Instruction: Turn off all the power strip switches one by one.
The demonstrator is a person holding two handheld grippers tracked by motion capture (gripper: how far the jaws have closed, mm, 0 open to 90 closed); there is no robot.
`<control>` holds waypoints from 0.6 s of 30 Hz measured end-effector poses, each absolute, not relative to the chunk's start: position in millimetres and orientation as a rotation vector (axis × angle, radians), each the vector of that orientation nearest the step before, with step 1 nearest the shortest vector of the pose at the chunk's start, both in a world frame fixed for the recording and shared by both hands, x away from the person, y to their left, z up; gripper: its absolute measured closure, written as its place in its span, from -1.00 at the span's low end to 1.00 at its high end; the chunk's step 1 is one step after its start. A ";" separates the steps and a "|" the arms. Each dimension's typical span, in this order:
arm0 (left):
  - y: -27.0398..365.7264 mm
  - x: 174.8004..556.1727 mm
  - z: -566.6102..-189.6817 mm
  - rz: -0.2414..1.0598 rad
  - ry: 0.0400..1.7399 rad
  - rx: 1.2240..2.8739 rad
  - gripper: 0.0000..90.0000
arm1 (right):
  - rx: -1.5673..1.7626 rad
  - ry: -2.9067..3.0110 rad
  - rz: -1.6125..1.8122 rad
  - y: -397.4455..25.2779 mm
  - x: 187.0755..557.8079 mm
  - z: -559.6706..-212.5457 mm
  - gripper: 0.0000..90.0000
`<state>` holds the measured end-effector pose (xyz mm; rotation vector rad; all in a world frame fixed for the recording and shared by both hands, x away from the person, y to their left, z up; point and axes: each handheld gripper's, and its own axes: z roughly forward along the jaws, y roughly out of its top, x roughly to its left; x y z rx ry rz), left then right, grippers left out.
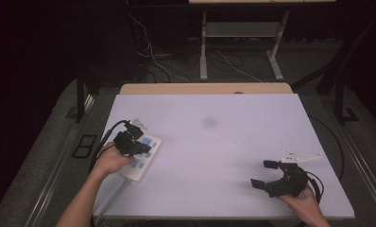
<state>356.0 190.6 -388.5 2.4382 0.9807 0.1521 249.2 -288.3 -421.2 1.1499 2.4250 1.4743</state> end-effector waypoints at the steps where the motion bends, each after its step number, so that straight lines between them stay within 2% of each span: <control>1: 190.9 355.9 -389.8 0.148 0.979 2.440 0.98 | 1.150 2.425 1.474 -288.3 249.2 -421.2 -0.94; 18: 193.8 357.9 -397.1 0.096 1.014 2.422 0.98 | 1.148 2.436 1.467 -287.0 249.1 -421.6 -0.94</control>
